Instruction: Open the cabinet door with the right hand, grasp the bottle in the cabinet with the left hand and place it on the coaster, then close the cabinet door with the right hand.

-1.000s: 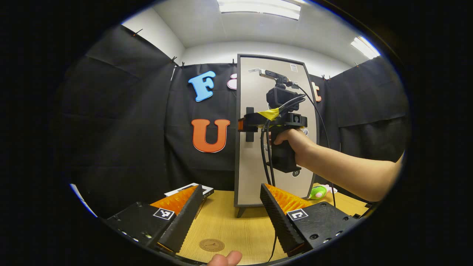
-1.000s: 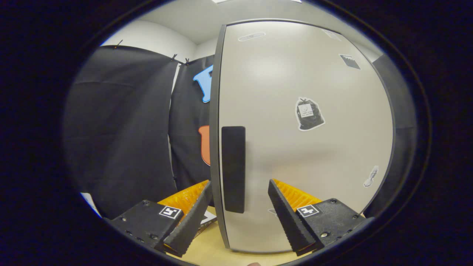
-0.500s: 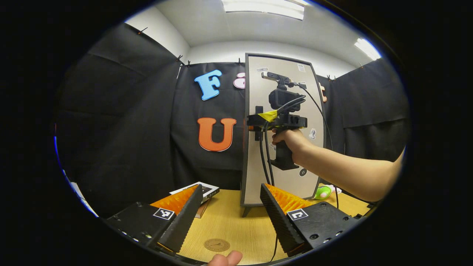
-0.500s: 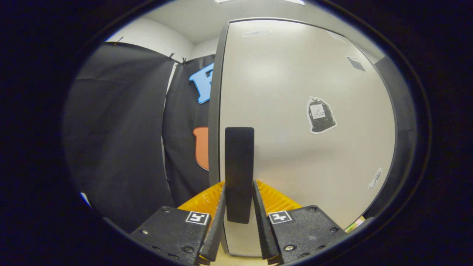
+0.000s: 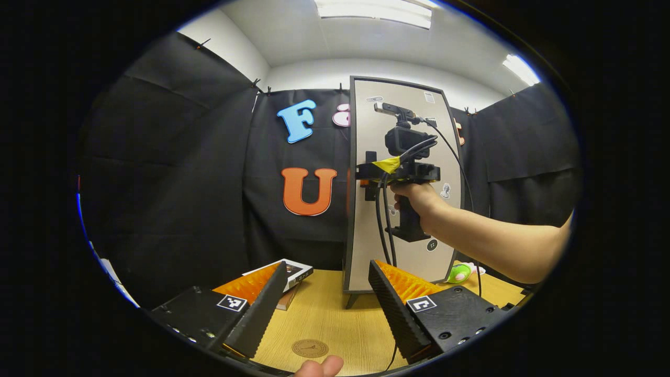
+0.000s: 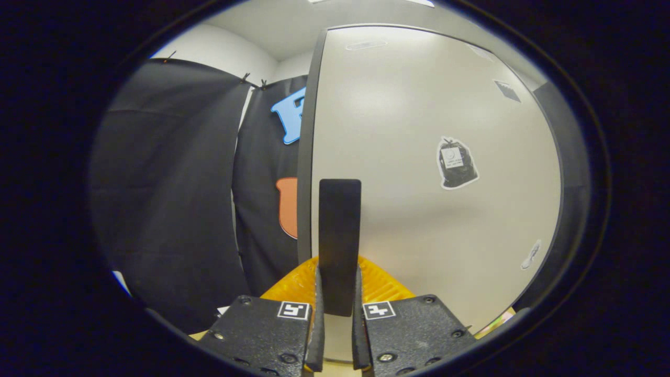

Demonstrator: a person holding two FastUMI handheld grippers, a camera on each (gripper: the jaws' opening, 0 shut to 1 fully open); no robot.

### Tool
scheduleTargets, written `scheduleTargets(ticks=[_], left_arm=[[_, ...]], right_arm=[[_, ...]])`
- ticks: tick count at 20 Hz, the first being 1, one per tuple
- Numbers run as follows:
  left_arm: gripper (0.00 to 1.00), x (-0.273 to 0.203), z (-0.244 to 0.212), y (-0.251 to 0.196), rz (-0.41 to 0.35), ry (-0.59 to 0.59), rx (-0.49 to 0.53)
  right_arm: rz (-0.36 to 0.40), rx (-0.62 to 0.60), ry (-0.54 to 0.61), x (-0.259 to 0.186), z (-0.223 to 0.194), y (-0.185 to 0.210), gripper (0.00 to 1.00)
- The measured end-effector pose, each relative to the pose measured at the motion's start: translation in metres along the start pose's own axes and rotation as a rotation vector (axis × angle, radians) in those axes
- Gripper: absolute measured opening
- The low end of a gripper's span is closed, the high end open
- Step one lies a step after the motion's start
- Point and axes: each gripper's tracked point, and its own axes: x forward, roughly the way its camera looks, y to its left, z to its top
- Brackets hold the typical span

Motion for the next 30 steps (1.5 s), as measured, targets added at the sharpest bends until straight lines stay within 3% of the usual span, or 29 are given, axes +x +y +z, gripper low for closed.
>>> scheduleTargets(ticks=[8,18,30], left_arm=[[0.95,-0.010,0.002,-0.009,-0.028,0.004,0.002],[0.95,-0.021,0.009,-0.032,-0.056,-0.015,0.018],[0.95,-0.031,0.009,-0.083,-0.135,-0.017,0.025]], right_arm=[[0.120,0.006,0.013,-0.056,0.004,0.006,0.24],[0.208,-0.021,0.040,-0.124,0.005,-0.010,0.24],[0.178,-0.028,0.024,-0.209,0.004,-0.069,0.24]])
